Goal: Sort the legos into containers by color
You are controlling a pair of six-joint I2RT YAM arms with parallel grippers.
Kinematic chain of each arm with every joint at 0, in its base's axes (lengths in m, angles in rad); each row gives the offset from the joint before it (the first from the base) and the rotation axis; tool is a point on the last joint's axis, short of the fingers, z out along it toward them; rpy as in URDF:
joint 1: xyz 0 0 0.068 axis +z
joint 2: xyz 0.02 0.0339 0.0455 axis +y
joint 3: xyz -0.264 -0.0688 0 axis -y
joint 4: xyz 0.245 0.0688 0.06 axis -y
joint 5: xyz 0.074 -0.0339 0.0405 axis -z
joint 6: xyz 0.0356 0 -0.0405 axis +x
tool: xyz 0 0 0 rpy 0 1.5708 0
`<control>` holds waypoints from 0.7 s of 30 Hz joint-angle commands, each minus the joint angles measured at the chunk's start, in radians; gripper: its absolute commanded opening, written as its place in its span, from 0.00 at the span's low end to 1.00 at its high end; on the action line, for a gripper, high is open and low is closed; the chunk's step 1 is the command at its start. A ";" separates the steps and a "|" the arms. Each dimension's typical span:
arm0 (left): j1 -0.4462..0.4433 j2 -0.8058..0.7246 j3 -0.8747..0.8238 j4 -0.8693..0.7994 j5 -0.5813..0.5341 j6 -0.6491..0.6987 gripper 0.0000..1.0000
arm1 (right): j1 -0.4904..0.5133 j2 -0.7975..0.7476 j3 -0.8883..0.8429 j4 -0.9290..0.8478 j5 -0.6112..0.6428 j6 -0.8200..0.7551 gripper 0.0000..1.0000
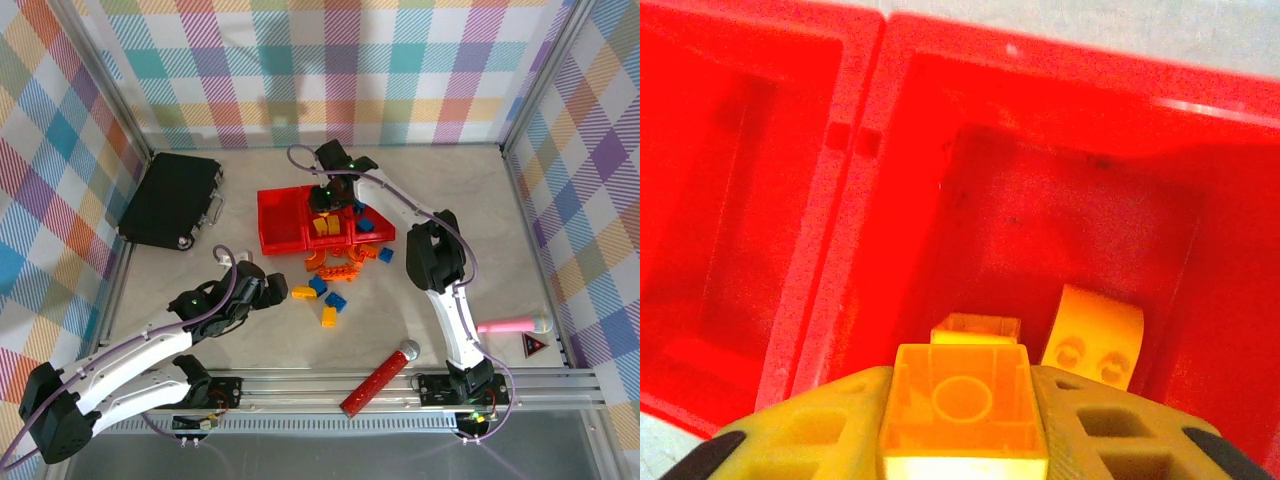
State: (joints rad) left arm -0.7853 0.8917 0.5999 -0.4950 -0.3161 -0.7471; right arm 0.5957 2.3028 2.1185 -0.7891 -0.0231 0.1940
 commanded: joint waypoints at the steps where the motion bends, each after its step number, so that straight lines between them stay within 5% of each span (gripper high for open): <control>1: -0.013 -0.029 -0.026 -0.030 -0.009 -0.027 1.00 | 0.007 0.025 0.060 -0.003 0.006 -0.027 0.38; 21: -0.013 -0.064 -0.042 -0.041 0.006 -0.055 1.00 | 0.019 -0.075 0.076 -0.072 0.053 -0.050 0.46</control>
State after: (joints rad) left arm -0.7853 0.8246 0.5632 -0.5243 -0.3149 -0.7959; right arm 0.6056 2.3257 2.1910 -0.8272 0.0040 0.1635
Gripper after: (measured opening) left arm 0.997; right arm 0.457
